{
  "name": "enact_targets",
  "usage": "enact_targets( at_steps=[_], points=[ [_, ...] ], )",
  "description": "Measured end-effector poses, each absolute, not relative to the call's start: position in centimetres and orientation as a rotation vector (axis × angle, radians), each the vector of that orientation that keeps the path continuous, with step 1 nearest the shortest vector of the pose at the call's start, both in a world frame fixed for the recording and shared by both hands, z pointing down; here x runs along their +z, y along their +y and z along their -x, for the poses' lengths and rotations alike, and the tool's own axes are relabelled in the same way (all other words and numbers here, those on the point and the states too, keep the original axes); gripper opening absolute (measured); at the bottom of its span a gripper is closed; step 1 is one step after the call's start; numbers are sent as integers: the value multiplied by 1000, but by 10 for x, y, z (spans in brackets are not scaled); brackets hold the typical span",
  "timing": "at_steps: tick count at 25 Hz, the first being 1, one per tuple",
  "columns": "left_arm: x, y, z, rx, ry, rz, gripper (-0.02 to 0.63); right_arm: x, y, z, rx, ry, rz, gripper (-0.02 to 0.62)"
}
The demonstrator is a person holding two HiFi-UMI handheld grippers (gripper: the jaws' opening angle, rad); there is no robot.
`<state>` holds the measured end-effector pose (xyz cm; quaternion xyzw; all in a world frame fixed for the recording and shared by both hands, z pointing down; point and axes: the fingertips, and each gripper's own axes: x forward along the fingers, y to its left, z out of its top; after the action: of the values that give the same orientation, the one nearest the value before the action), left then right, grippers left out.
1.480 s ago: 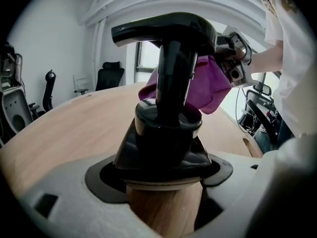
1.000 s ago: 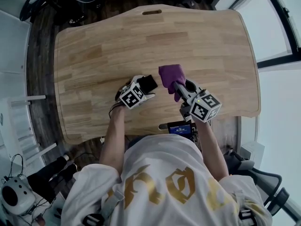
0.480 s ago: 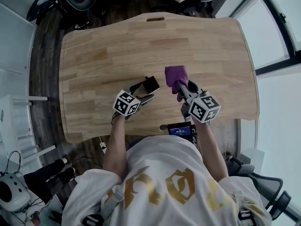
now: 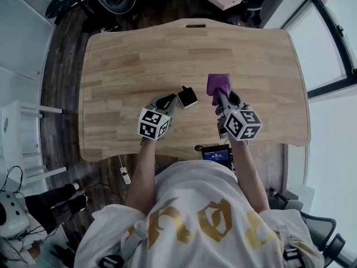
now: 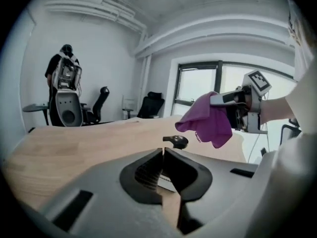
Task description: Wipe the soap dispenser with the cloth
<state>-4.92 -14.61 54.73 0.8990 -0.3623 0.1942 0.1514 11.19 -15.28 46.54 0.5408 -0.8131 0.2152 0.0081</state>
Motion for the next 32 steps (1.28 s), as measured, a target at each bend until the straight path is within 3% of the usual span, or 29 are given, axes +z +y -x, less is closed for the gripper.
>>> enact_targets(
  at_steps=[2,11,32],
  points=[
    [530,-154,51,526,-1110,-2537,9,458,-151,-103,624,-2557,-1668,34],
    [452,-159,42,302,-1219,-2534,9,435,-134,-85,508,-2588,-1633,34],
    [421,-131,34,237,-1213,-2631,9,420,-102,-86,401,-2564,-1622,34]
  ],
)
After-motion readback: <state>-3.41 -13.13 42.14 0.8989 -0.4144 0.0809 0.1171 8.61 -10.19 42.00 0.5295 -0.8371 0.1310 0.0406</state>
